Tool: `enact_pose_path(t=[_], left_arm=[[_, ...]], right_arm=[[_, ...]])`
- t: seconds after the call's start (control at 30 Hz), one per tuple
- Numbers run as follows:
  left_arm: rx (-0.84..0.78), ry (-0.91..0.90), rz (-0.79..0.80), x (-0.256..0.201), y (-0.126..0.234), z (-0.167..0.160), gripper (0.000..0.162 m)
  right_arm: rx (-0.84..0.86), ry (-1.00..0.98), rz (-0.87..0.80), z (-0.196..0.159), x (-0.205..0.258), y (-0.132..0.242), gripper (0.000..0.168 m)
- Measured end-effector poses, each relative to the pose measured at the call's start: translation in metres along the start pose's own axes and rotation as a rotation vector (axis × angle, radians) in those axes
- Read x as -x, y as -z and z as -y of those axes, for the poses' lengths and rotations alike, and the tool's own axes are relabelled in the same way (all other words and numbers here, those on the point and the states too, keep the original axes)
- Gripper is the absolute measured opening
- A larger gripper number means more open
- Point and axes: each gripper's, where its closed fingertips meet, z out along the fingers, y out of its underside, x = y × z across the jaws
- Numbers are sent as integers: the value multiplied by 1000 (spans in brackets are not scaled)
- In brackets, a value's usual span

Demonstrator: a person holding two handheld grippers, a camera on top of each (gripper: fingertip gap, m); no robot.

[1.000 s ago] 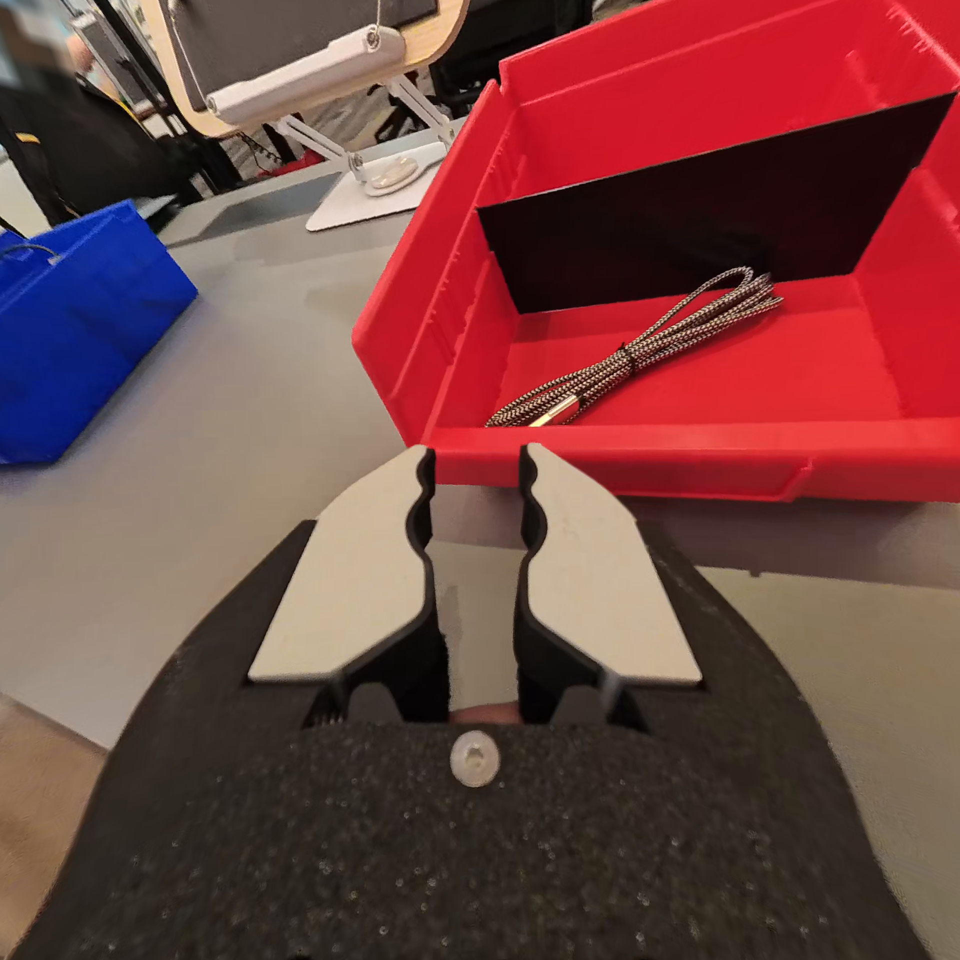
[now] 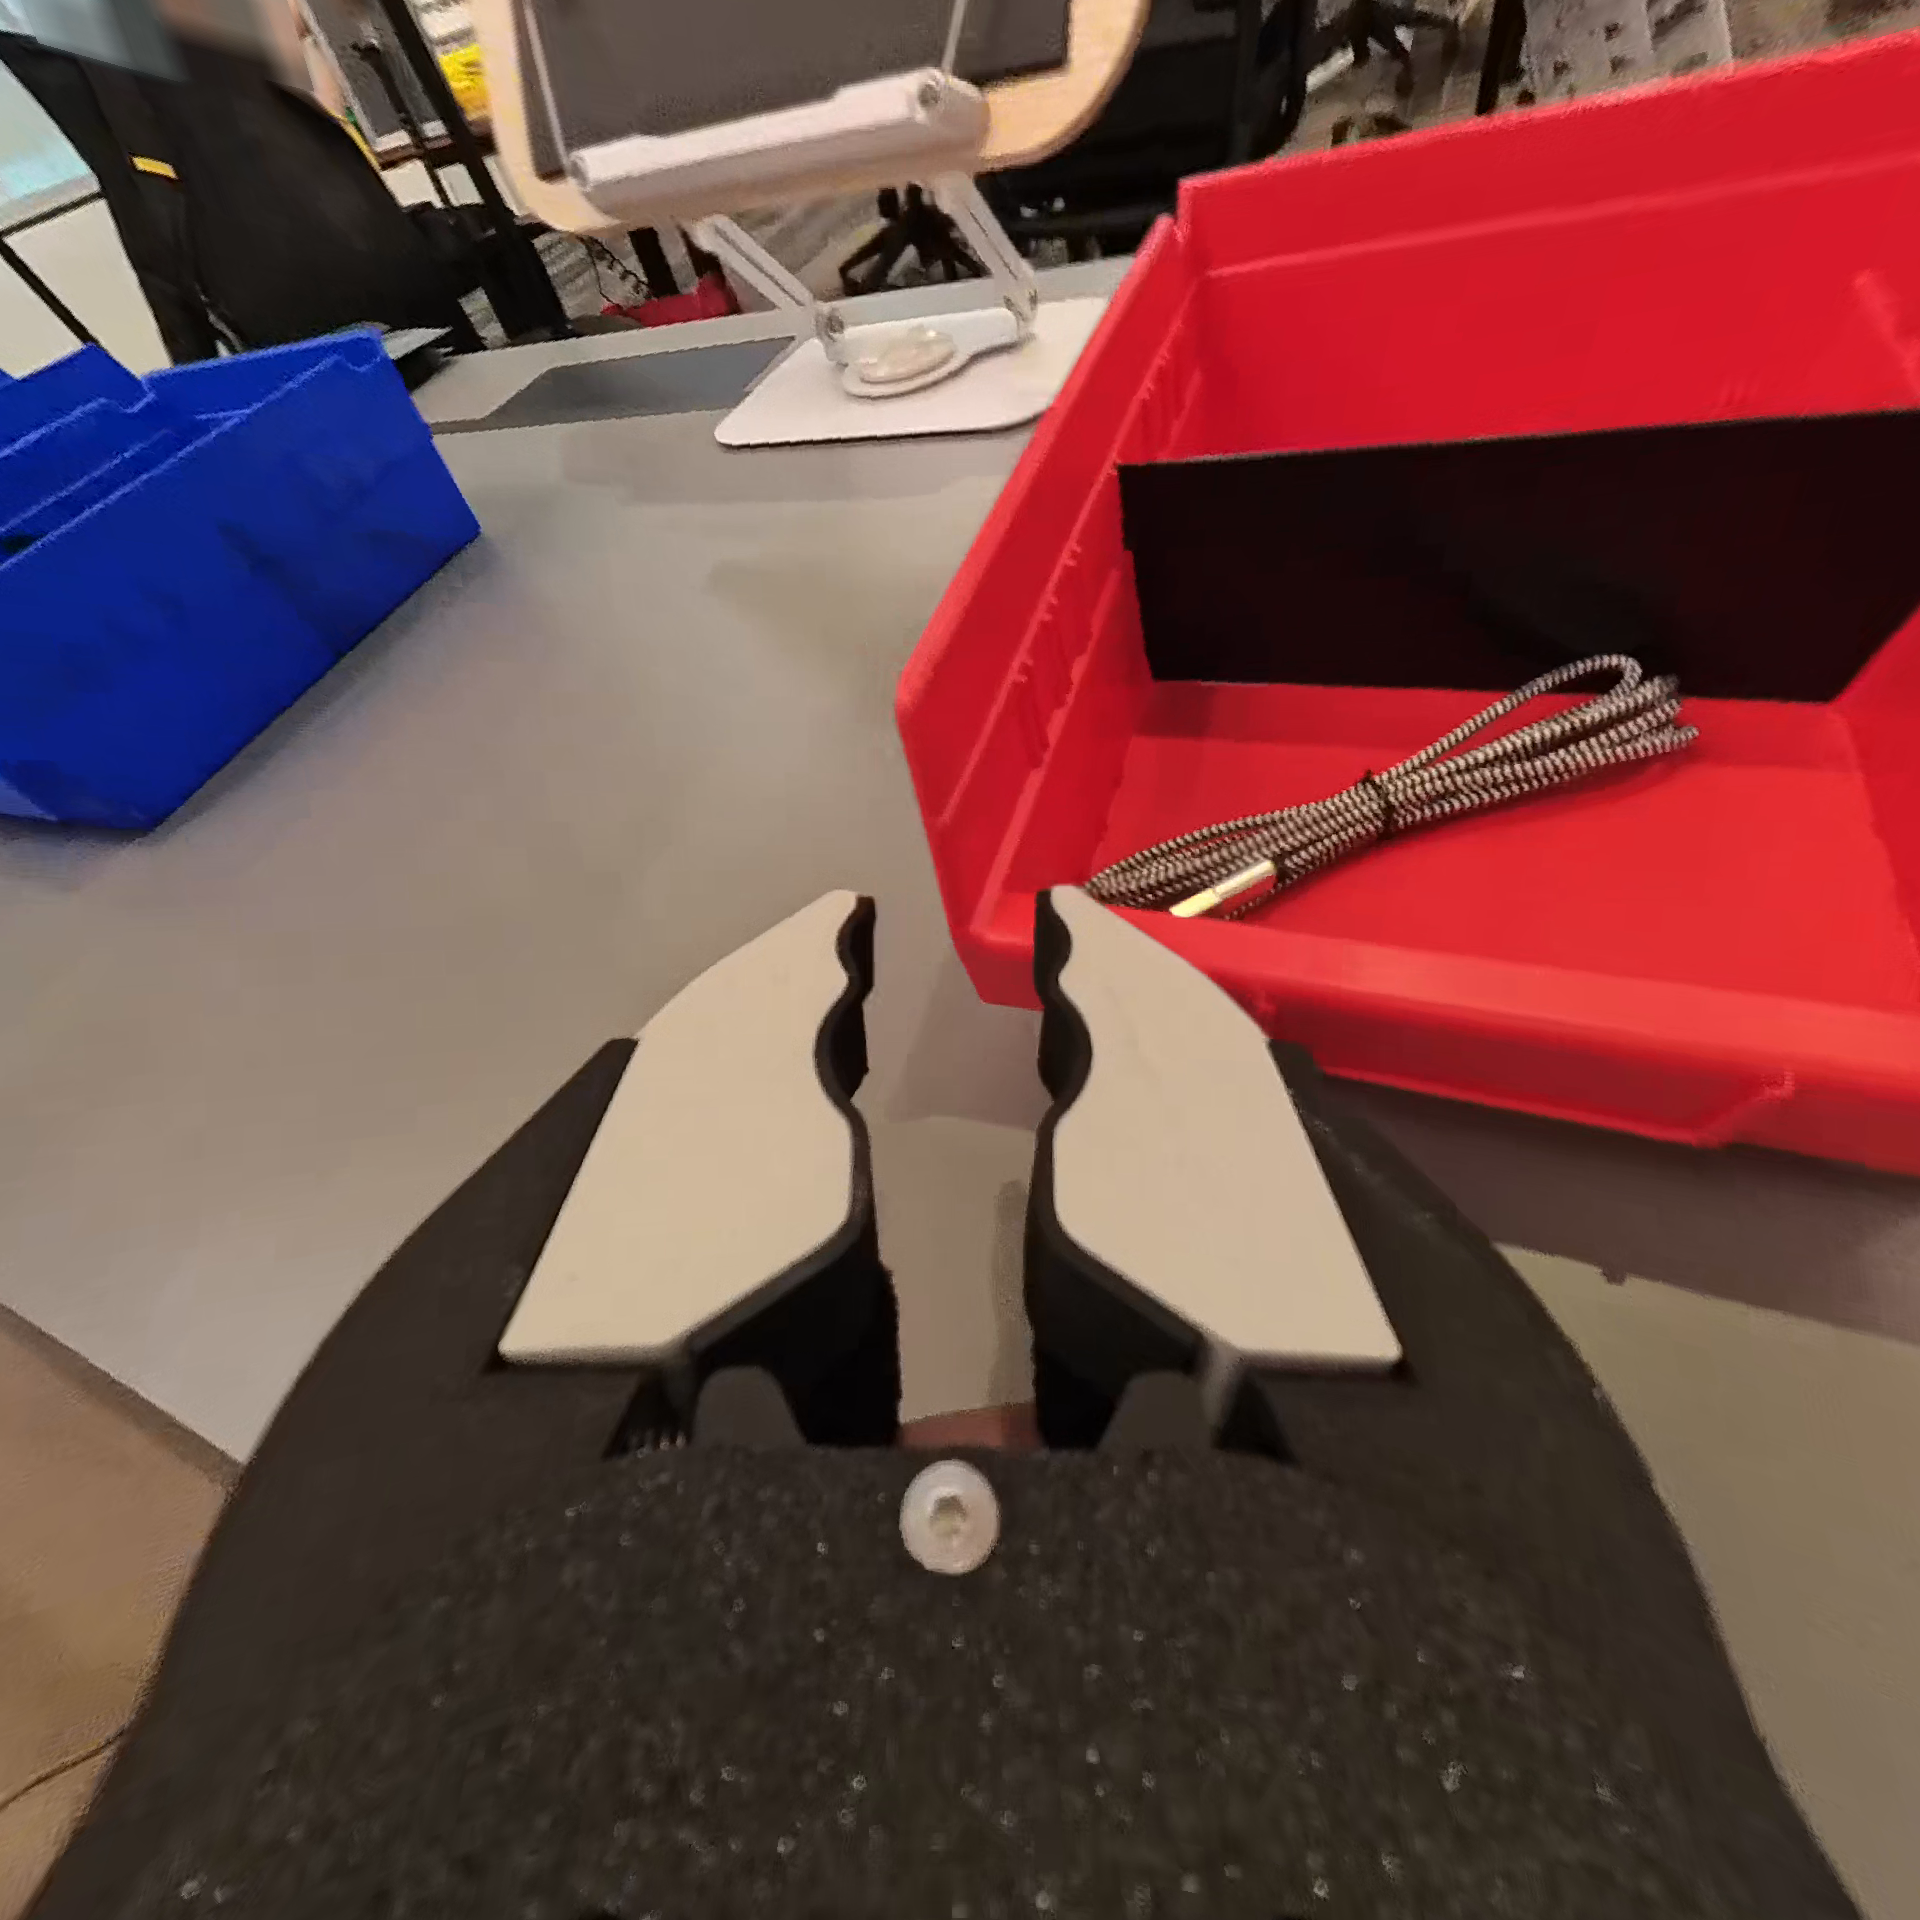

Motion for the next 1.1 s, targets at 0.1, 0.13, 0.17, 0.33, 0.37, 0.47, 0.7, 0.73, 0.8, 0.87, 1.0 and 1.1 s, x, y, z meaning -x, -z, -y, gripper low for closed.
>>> enact_pose_path(t=[0.1, 0.13, 0.17, 0.33, 0.37, 0.47, 0.7, 0.73, 0.8, 0.87, 1.0, 1.1], left_arm=[[6, -96, -102, -55, -20, 8, 10], [30, -113, -130, -72, -30, -1, 10], [53, -106, -170, -89, -40, -14, 10], [118, 225, -506, -178, -86, -82, 10], [145, 311, -581, -193, -92, -92, 10], [277, 525, -770, -229, -106, -115, 10], [466, 718, -972, -264, -116, -140, 10], [460, 740, -985, -265, -118, -140, 10], [435, 784, -1021, -265, -118, -137, 10], [428, 805, -1045, -267, -118, -137, 10], [429, 806, -1084, -277, -119, -143, 10], [414, 836, -1064, -275, -124, -147, 10]], right_arm=[[-47, 62, 44, 8, 15, 3, 28], [-60, 87, 60, 10, 21, 4, 29], [-72, 117, 83, 11, 28, 6, 29], [-231, 363, 231, 29, 82, 26, 29], [-242, 424, 277, 33, 98, 30, 29], [-267, 552, 446, 49, 151, 40, 29], [-290, 749, 637, 68, 208, 12, 28], [-265, 761, 626, 64, 210, 2, 28], [-213, 777, 620, 51, 213, -12, 28], [-190, 796, 585, 40, 212, -24, 27], [-244, 780, 623, 34, 209, -25, 13], [-207, 757, 635, 29, 206, -28, 12]])
